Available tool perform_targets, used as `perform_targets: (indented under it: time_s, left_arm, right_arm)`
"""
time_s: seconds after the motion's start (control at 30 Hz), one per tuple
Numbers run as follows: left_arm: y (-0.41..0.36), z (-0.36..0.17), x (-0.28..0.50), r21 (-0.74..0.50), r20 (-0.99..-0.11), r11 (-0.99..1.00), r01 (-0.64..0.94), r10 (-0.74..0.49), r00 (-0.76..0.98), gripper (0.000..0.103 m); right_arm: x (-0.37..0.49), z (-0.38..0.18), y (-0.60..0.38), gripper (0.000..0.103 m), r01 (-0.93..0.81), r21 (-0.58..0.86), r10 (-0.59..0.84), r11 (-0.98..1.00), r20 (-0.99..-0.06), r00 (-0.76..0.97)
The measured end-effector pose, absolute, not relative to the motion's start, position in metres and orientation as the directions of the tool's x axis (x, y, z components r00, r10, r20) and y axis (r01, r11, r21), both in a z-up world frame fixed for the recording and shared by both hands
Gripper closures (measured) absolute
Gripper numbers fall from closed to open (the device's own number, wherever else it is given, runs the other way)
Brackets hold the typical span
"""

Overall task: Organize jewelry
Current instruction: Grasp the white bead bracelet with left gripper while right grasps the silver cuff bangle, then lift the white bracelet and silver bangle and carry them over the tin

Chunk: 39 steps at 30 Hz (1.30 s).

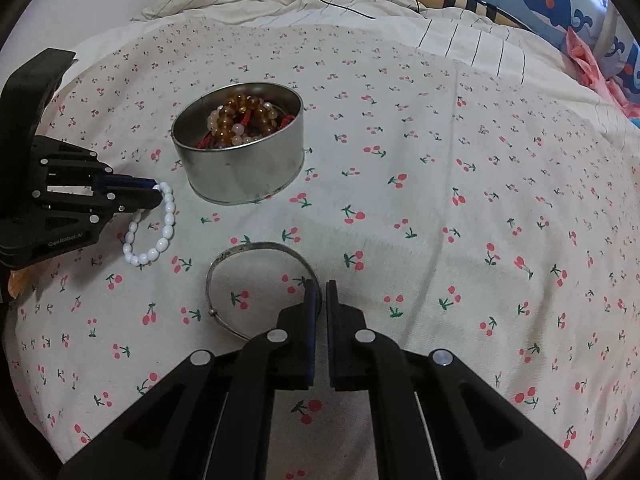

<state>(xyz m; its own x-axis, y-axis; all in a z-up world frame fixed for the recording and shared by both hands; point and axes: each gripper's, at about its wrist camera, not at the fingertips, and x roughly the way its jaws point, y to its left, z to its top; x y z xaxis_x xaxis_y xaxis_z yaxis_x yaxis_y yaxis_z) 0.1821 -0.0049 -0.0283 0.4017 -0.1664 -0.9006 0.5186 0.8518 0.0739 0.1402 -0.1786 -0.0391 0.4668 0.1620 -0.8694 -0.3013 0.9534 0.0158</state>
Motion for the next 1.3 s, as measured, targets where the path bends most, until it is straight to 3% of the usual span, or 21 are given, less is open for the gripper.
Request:
perform_targets:
  time_s: [0.1,0.17,0.2,0.23,0.33,0.63,0.97,1.07,1.1,1.13,1.17,1.23,1.3]
  left_arm:
    - [-0.005,-0.030,0.182,0.085,-0.900,0.853,0.515,-0.155,0.406,0.091]
    - [-0.004,-0.030,0.182,0.098,-0.899,0.856,0.508,-0.143,0.413,0.085]
    - [-0.004,-0.030,0.182,0.105,-0.898,0.857,0.504,-0.136,0.419,0.078]
    - [-0.004,-0.030,0.183,0.118,-0.895,0.860,0.497,-0.125,0.428,0.069]
    - [-0.002,-0.030,0.183,0.133,-0.891,0.862,0.488,-0.112,0.441,0.047]
    - [-0.006,-0.033,0.181,0.175,-0.885,0.855,0.488,-0.081,0.459,0.034]
    - [-0.010,-0.034,0.178,0.198,-0.879,0.845,0.496,-0.071,0.471,0.033]
    - [-0.013,-0.034,0.175,0.199,-0.878,0.835,0.514,-0.082,0.472,0.038]
    - [-0.013,-0.034,0.174,0.175,-0.884,0.830,0.530,-0.104,0.455,0.057]
    - [-0.015,-0.033,0.173,0.110,-0.898,0.819,0.563,-0.160,0.410,0.085]
    - [-0.018,-0.031,0.172,0.100,-0.899,0.814,0.572,-0.173,0.402,0.095]
    - [-0.025,-0.030,0.166,0.146,-0.888,0.791,0.594,-0.160,0.430,0.096]
    - [-0.026,-0.028,0.165,0.151,-0.883,0.791,0.593,-0.162,0.441,0.096]
  right_arm:
    - [0.140,-0.040,-0.178,0.093,-0.299,0.010,0.156,0.954,-0.871,0.466]
    - [0.139,-0.039,-0.177,0.076,-0.298,0.006,0.153,0.955,-0.868,0.473]
    - [0.138,-0.039,-0.177,0.057,-0.295,-0.001,0.147,0.956,-0.865,0.480]
    - [0.137,-0.038,-0.176,0.052,-0.296,-0.010,0.144,0.955,-0.860,0.490]
    - [0.138,-0.039,-0.174,0.052,-0.305,-0.008,0.147,0.952,-0.864,0.481]
    - [0.139,-0.045,-0.170,0.051,-0.308,-0.028,0.129,0.951,-0.869,0.478]
    - [0.138,-0.045,-0.166,0.051,-0.315,-0.046,0.117,0.948,-0.869,0.481]
    - [0.138,-0.046,-0.163,0.059,-0.331,-0.030,0.137,0.943,-0.872,0.471]
    - [0.137,-0.046,-0.162,0.067,-0.338,-0.026,0.144,0.941,-0.872,0.467]
    - [0.136,-0.046,-0.158,0.076,-0.351,-0.029,0.148,0.936,-0.872,0.467]
    - [0.135,-0.046,-0.156,0.079,-0.359,-0.039,0.144,0.933,-0.871,0.470]
    - [0.134,-0.045,-0.154,0.092,-0.363,-0.045,0.143,0.931,-0.869,0.474]
    - [0.134,-0.044,-0.156,0.096,-0.356,-0.045,0.141,0.933,-0.866,0.479]
